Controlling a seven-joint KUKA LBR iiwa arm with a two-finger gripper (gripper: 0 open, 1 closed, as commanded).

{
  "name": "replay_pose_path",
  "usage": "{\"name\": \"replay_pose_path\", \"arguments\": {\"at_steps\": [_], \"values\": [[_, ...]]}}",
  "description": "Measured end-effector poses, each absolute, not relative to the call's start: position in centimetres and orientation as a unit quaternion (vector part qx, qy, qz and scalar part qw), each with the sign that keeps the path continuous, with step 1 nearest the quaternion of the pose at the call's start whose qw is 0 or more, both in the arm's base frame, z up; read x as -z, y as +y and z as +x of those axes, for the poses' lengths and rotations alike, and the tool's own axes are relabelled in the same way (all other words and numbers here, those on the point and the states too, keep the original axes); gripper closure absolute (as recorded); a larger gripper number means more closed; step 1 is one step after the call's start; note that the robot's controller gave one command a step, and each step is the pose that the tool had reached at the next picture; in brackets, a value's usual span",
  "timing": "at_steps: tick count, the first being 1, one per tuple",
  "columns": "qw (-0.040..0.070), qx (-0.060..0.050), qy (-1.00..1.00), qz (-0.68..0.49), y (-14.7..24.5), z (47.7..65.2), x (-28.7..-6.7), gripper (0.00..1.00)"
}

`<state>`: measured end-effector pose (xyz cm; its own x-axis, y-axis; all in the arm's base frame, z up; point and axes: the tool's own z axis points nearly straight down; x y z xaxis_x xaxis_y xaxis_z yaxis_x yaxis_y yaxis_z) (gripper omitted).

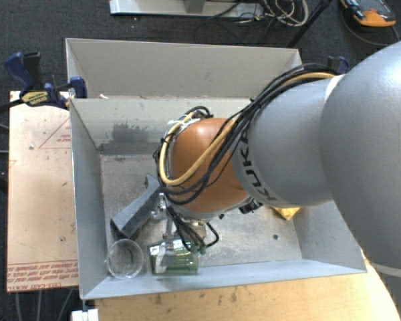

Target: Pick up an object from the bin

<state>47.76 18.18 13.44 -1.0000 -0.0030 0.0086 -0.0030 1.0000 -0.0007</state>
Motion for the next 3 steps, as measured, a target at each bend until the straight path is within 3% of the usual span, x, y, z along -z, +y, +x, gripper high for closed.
{"name": "replay_pose_path", "arguments": {"at_steps": [1,2,3], "values": [[0.001,0.000,-1.000,0.000,18.1,48.0,-13.8,0.00],[-0.005,0.007,-0.993,0.116,12.2,49.7,-8.2,1.00],[-0.005,0.007,-0.993,0.116,12.2,49.7,-8.2,1.00]]}}
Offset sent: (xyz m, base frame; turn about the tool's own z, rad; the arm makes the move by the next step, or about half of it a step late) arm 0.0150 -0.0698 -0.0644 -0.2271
